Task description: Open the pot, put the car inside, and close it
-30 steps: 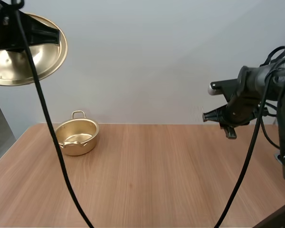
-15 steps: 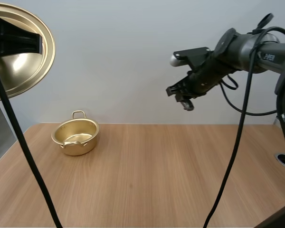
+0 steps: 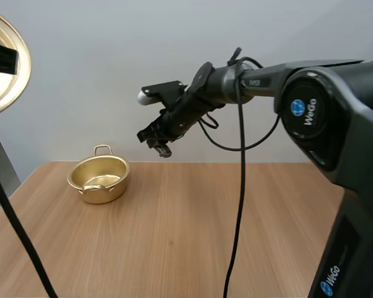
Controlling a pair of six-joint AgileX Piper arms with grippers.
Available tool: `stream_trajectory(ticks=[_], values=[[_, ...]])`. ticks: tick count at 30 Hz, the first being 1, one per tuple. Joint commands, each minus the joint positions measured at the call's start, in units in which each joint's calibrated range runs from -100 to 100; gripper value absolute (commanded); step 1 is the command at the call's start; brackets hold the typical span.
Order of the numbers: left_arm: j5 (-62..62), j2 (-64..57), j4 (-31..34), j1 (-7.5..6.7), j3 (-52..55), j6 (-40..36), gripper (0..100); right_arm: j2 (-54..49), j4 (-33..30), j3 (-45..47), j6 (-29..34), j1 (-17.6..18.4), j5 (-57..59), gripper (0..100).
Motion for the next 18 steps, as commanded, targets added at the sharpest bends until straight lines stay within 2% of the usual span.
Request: stream_trajectory(ticks=[1, 16, 18], values=[[0.1, -0.7, 0.9, 0.03, 0.0, 0.1, 0, 4.1, -2.1, -3.0, 0.0, 1.4, 0.0, 0], [0.1, -3.7, 0.9, 0.03, -0.2, 0.1, 0, 13.8, -2.3, -20.2, 1.7, 7.6, 3.6, 0], [0.1, -4.0, 0.8, 0.03, -0.2, 0.1, 0, 15.3, -4.0, -22.4, 3.2, 8.5, 4.4, 0]])
